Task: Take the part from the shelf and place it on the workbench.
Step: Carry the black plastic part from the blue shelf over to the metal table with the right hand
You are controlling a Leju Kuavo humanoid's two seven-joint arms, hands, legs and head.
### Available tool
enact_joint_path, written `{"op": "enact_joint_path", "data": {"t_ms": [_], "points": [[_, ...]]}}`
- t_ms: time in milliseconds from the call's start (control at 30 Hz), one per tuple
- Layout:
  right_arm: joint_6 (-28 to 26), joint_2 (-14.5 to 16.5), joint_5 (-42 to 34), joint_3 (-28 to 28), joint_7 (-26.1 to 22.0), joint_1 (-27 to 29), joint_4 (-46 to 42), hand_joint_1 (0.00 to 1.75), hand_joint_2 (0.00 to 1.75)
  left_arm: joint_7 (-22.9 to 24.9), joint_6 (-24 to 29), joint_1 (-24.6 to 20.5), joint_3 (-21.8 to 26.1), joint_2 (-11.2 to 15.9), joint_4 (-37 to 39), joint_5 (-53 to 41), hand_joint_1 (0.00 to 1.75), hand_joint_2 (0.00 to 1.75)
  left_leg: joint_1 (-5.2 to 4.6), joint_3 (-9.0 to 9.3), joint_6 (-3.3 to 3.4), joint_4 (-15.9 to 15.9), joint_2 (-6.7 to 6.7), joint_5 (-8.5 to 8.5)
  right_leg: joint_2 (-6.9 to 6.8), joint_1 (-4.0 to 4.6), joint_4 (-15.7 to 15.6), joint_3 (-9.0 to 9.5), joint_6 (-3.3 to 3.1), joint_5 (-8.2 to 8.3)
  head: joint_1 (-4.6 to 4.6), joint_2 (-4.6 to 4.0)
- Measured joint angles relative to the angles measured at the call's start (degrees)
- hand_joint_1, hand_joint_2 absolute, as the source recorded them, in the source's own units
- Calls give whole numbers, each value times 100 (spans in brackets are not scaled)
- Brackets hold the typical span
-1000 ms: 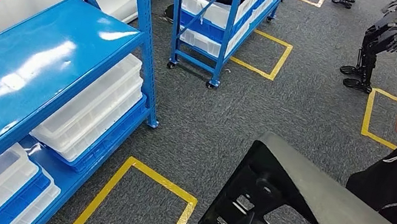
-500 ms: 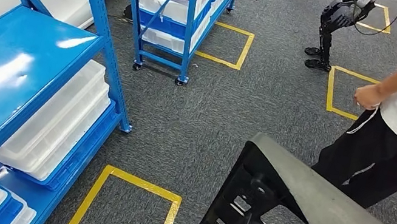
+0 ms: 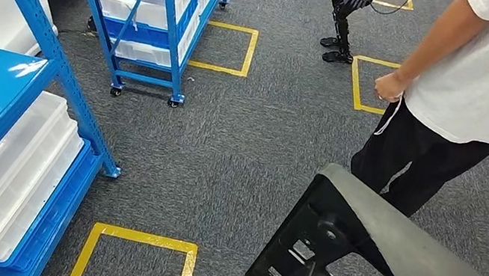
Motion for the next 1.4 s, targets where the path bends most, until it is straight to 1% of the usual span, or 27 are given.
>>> {"op": "enact_joint_path", "data": {"t_ms": [67, 100, 167, 200, 267, 300, 333, 367, 433, 500, 567, 600, 667, 733, 767, 800, 833, 900, 967, 1033, 1100, 1167, 1233, 1300, 1333, 1367, 1400], "points": [[1, 6, -4, -5, 0, 3, 8, 175, 175, -1, -14, -14, 0, -3, 0, 9, 0, 0, -6, 20, 47, -39, 119, 18, 102, -14, -3, -27, 69, 12, 0, 0], [1, 9, -11, -10, 0, 7, 13, 175, 175, 0, -22, -20, 1, -9, 0, 14, 0, 0, 1, 42, 84, -71, 187, 38, 56, -11, 28, -45, 95, -5, 2, -1], [2, 13, -30, -19, 0, 2, 23, 175, 175, 1, -36, -21, 1, -20, 0, 22, 0, 0, 23, 75, 163, -143, 330, 79, -251, 5, 346, -194, 141, -209, 12, 0], [4, 14, -44, -22, 0, -5, 36, 175, 175, 1, -39, -17, 1, -21, 0, 28, 0, 0, 13, 85, 184, -155, 407, 82, -445, -1, 686, -366, 161, -396, 18, 0], [14, 14, -67, -32, 0, -18, 66, 175, 175, 5, -43, -1, 2, -19, 0, 34, 0, 0, 2, 87, 191, -157, 563, 68, -599, -36, 1375, -734, 207, -688, 22, 0], [21, 14, -76, -40, 1, -19, 84, 175, 175, 9, -44, 5, 2, -19, 0, 36, 0, 0, 0, 91, 183, -155, 646, 55, -619, -58, 1554, -840, 224, -705, 21, -1], [26, 14, -79, -51, 1, -19, 99, 175, 175, 12, -46, 5, 3, -20, 0, 37, 0, 0, 0, 102, 170, -155, 722, 40, -641, -74, 1480, -815, 236, -595, 21, -1], [31, 14, -80, -62, 1, -19, 112, 175, 175, 15, -49, 3, 3, -23, 0, 38, 0, 0, 1, 120, 153, -154, 797, 21, -688, -86, 1206, -680, 242, -407, 22, -1], [32, 14, -79, -75, 0, -24, 130, 175, 175, 19, -56, -1, 3, -29, 0, 46, 0, 0, -12, 180, 98, -150, 924, -33, -948, -77, 407, -260, 218, -66, 22, 0], [33, 21, -75, -85, 0, -31, 145, 175, 175, 20, -63, -6, 3, -32, 0, 65, 0, 0, -32, 238, 24, -153, 1023, -86, -1104, -36, 10, -50, 153, 19, 20, 0], [33, 31, -69, -97, 0, -28, 156, 175, 175, 21, -66, -23, 4, -34, 0, 77, 0, 0, -28, 301, -44, -172, 1130, -118, -984, -7, -8, -51, 79, 5, 18, -1], [33, 34, -65, -103, 0, -21, 160, 175, 175, 21, -67, -35, 4, -37, 0, 78, 0, 0, -13, 324, -78, -151, 1105, -147, -913, -13, -26, -46, 42, 15, 17, -1], [39, 53, -58, -114, 0, -20, 164, 175, 175, 22, -74, -44, 5, -42, 0, 79, 0, 0, 13, 224, -124, 127, 832, -349, -784, -39, -66, -27, -43, 44, 15, 0], [50, 74, -52, -123, 0, -27, 175, 175, 175, 23, -80, -32, 5, -44, 1, 79, 0, 0, 22, -141, -133, 852, 526, -728, -652, -32, -76, -25, -106, 52, 14, 0], [55, 79, -50, -127, 0, -30, 184, 175, 175, 26, -82, -18, 5, -45, 1, 79, 0, 0, 22, -354, -131, 1248, 479, -880, -573, -17, -74, -26, -122, 50, 13, 0], [57, 79, -46, -132, 0, -29, 195, 175, 175, 28, -84, -4, 5, -47, 2, 79, 0, 0, 21, -517, -123, 1521, 463, -930, -483, 1, -71, -21, -131, 48, 13, -1], [60, 79, -42, -139, 0, -29, 207, 175, 175, 32, -86, 8, 5, -49, 2, 79, 0, 0, 20, -592, -108, 1592, 457, -856, -392, 16, -67, -12, -135, 45, 13, -1], [70, 79, -28, -154, 0, -28, 228, 175, 175, 34, -88, 14, 5, -46, 2, 79, 0, 0, 13, -423, -53, 1046, 366, -392, -219, 33, -62, 22, -132, 36, 13, 0], [85, 79, -9, -161, 0, -32, 245, 175, 175, 34, -91, 16, 7, -32, 1, 79, 0, 0, 0, -124, 8, 259, 96, -15, -78, 39, -46, 38, -104, 20, 15, 0], [94, 84, 2, -163, 0, -30, 254, 175, 175, 35, -96, 2, 7, -23, 0, 79, 0, 0, -27, -4, 36, -63, -30, 46, 44, 18, -38, 13, -41, 12, 14, 1], [96, 93, 8, -167, 0, -19, 254, 175, 175, 36, -98, -21, 7, -37, 1, 79, 0, 0, -33, 32, 70, -119, 93, 64, 136, -7, -39, -12, 36, 12, 13, 1], [96, 102, 15, -170, 0, -14, 256, 175, 175, 35, -101, -21, 7, -56, 2, 79, 0, 0, -8, 78, 139, -199, 238, 107, -79, 9, 132, -93, 87, -113, 24, -1], [96, 105, 18, -171, 0, -21, 261, 175, 175, 35, -102, -3, 7, -65, 2, 80, 0, 0, -4, 99, 181, -242, 401, 122, -451, 10, 729, -394, 127, -460, 38, -1], [96, 105, 18, -173, 1, -27, 273, 175, 175, 37, -102, 16, 8, -64, 2, 81, 0, 0, -13, 103, 179, -240, 574, 101, -598, -31, 1394, -752, 174, -725, 41, -1], [96, 105, 18, -175, 1, -24, 283, 175, 175, 38, -102, 18, 8, -66, 2, 81, 0, 0, -15, 111, 169, -239, 655, 87, -622, -53, 1494, -815, 195, -701, 41, -1], [96, 105, 18, -176, 1, -23, 291, 175, 175, 38, -103, 16, 8, -68, 2, 80, 0, 0, -14, 126, 156, -238, 732, 69, -650, -72, 1377, -762, 210, -574, 41, -1], [97, 105, 18, -178, 1, -21, 298, 175, 175, 38, -103, 12, 8, -74, 2, 80, 0, 0, -13, 151, 137, -237, 803, 47, -714, -86, 1049, -592, 219, -370, 42, -1]]}}
